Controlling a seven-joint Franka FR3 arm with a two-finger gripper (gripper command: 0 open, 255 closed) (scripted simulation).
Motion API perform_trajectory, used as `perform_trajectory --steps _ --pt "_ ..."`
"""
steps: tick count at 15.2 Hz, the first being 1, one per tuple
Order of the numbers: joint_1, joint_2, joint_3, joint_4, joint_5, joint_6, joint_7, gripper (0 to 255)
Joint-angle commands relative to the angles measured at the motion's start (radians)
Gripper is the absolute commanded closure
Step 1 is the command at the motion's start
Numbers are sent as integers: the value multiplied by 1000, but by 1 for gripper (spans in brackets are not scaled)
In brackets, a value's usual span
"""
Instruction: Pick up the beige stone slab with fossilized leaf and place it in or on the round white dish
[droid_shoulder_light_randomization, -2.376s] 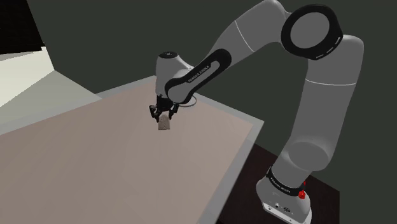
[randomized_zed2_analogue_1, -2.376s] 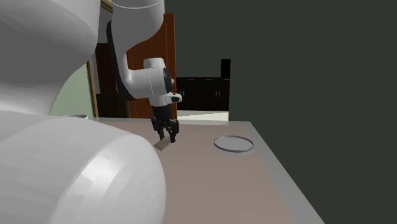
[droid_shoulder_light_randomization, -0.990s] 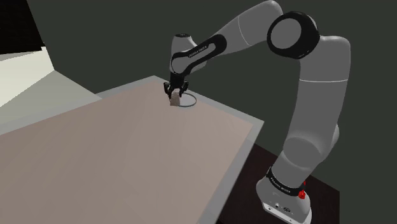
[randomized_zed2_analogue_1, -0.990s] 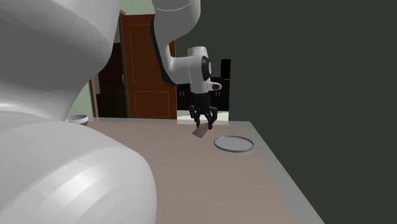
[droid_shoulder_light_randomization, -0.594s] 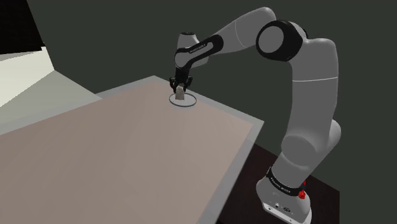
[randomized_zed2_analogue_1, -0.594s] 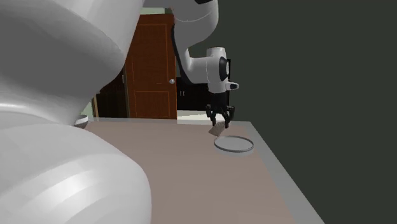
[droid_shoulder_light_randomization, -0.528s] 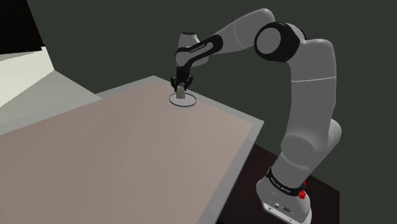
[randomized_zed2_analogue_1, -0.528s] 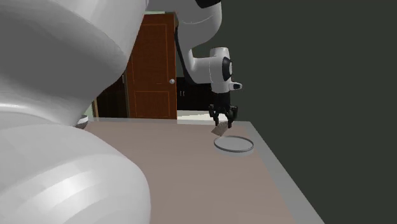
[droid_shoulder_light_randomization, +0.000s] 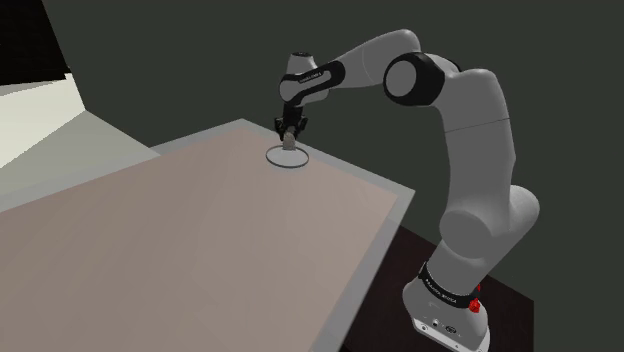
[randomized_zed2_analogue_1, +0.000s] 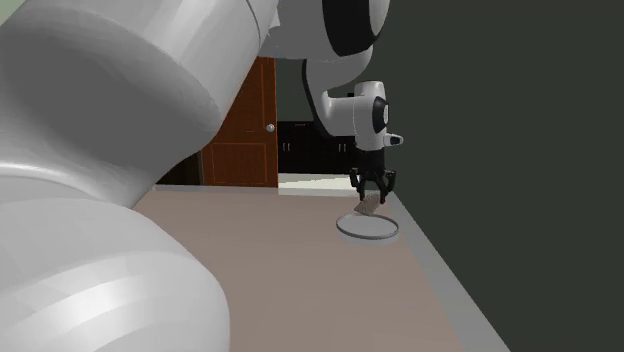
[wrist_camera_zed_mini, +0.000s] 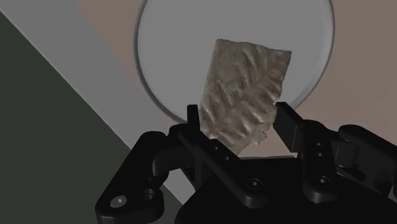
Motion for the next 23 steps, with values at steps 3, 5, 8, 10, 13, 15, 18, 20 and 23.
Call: perform_trajectory --steps 3,5,8,10,13,15,18,20,23 --pt "1 26 -3 -8 -4 34 2 255" --pt "1 39 -5 -14 -6 53 4 255" --pt "3 60 -7 -21 -10 81 7 255" --pt "4 74 -9 -25 -12 99 10 255" --pt "5 86 -11 -27 -14 114 11 255" --pt "5 87 -11 -27 -14 114 11 255" --pt "5 87 -11 -27 -14 114 11 255" --pt "5 87 -11 -27 -14 114 11 0" --pt "5 87 -11 -27 -14 114 11 0"
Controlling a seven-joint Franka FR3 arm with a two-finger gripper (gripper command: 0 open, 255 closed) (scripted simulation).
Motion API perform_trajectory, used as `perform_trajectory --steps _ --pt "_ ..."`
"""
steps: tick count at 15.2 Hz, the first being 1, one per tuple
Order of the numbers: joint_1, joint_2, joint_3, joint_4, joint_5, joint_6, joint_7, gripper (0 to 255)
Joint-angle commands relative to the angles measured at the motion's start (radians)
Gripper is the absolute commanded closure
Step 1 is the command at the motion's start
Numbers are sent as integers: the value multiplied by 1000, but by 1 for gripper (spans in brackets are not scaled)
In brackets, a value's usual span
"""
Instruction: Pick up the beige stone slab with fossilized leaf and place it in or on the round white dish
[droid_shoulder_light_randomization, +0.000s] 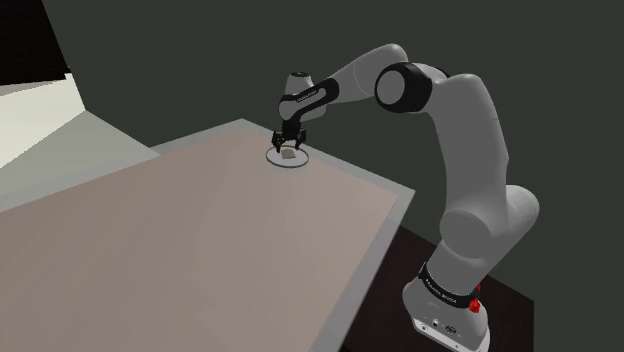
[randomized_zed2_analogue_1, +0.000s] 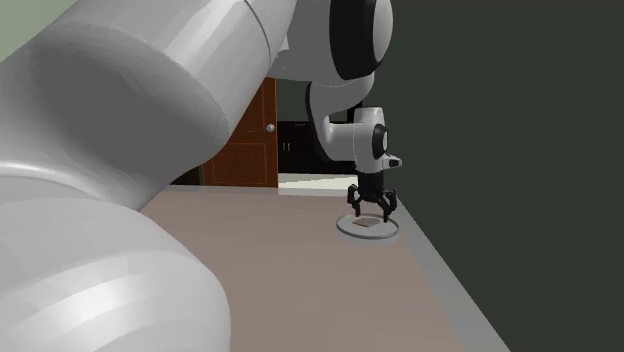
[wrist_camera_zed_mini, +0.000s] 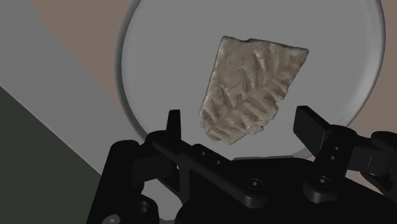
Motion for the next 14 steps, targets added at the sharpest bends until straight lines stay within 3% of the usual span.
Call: perform_trajectory --steps 1,6,14 --pt "0 0 0 0 0 0 0 0" --pt "-5 -91 10 -22 11 -69 -6 0" --pt "-5 -91 10 -22 11 -69 -6 0"
